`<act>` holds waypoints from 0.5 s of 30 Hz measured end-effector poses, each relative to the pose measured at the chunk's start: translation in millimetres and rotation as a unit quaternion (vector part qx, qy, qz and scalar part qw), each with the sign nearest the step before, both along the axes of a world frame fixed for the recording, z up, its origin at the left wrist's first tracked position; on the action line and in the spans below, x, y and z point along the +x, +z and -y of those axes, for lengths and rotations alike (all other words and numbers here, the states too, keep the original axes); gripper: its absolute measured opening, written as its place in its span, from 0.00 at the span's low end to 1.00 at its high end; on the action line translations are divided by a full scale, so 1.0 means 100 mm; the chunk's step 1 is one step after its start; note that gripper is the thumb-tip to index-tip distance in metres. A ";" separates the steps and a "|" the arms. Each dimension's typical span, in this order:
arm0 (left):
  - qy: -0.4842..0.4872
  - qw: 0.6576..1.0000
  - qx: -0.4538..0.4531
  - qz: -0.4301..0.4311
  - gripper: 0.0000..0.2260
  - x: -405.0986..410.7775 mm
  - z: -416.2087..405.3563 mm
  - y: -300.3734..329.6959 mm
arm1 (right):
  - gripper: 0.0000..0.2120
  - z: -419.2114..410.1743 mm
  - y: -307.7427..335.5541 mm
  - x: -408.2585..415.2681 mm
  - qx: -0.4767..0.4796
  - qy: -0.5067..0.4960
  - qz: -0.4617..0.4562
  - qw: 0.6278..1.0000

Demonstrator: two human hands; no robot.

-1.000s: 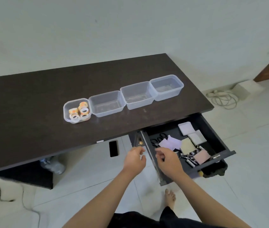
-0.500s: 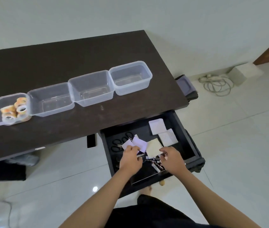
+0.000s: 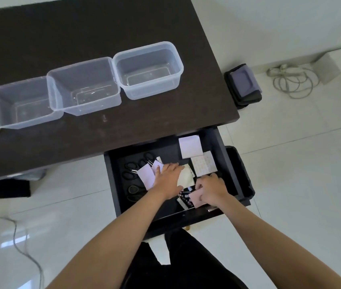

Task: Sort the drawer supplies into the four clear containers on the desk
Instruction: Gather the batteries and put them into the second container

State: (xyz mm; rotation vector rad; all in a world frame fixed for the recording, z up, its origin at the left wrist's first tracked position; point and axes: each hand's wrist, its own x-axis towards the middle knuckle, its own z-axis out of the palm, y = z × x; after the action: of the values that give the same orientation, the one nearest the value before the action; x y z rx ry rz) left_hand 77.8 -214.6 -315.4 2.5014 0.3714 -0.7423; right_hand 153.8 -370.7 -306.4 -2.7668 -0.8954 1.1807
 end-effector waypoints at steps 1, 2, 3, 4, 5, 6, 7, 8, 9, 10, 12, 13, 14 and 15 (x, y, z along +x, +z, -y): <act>0.000 1.000 0.002 -0.001 0.33 0.02 0.03 -0.02 | 0.12 0.00 -0.01 0.01 0.002 0.013 0.004 1.000; 0.001 1.000 0.008 0.002 0.34 0.03 0.06 -0.04 | 0.12 0.00 -0.01 0.02 0.005 0.021 0.004 1.000; 0.005 1.000 0.017 0.006 0.34 0.04 0.08 -0.06 | 0.11 0.00 -0.02 0.03 0.008 0.028 -0.002 1.000; 0.009 1.000 0.027 0.012 0.34 0.04 0.09 -0.07 | 0.11 0.01 -0.04 0.03 0.015 0.032 -0.012 0.999; 0.013 0.999 0.036 0.017 0.34 0.04 0.10 -0.08 | 0.12 0.03 -0.04 0.03 0.020 0.030 -0.030 0.999; 0.016 0.999 0.043 0.020 0.34 0.03 0.11 -0.08 | 0.12 0.04 -0.05 0.04 0.027 0.020 -0.053 0.998; 0.017 0.999 0.047 0.021 0.34 0.02 0.11 -0.08 | 0.12 0.06 -0.06 0.04 0.033 0.006 -0.071 0.997; 0.018 0.998 0.052 0.019 0.34 0.02 0.11 -0.08 | 0.12 0.09 -0.07 0.05 0.041 -0.011 -0.086 0.995; 0.020 0.998 0.056 0.017 0.34 0.00 0.11 -0.08 | 0.12 0.10 -0.07 0.06 0.047 -0.026 -0.096 0.994; 0.021 0.998 0.059 0.015 0.34 -0.02 0.11 -0.07 | 0.12 0.12 -0.07 0.07 0.051 -0.034 -0.105 0.993; 0.019 0.997 0.070 0.009 0.35 -0.07 0.10 -0.07 | 0.11 0.12 -0.06 0.09 0.063 -0.054 -0.124 0.989; 0.015 0.997 0.077 0.007 0.35 -0.10 0.09 -0.08 | 0.11 0.12 -0.04 0.10 0.076 -0.069 -0.132 0.986; 0.010 0.996 0.084 0.006 0.35 -0.14 0.07 -0.07 | 0.10 0.12 -0.03 0.12 0.092 -0.085 -0.138 0.983; 0.007 0.996 0.092 0.003 0.35 -0.19 0.06 -0.07 | 0.09 0.11 0.00 0.14 0.109 -0.101 -0.141 0.979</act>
State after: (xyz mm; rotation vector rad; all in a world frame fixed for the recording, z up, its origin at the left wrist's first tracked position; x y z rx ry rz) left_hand 59.0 -220.1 -322.5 2.6693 0.4729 -0.7243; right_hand 167.6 -381.3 -306.4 -2.3750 -0.6541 1.3064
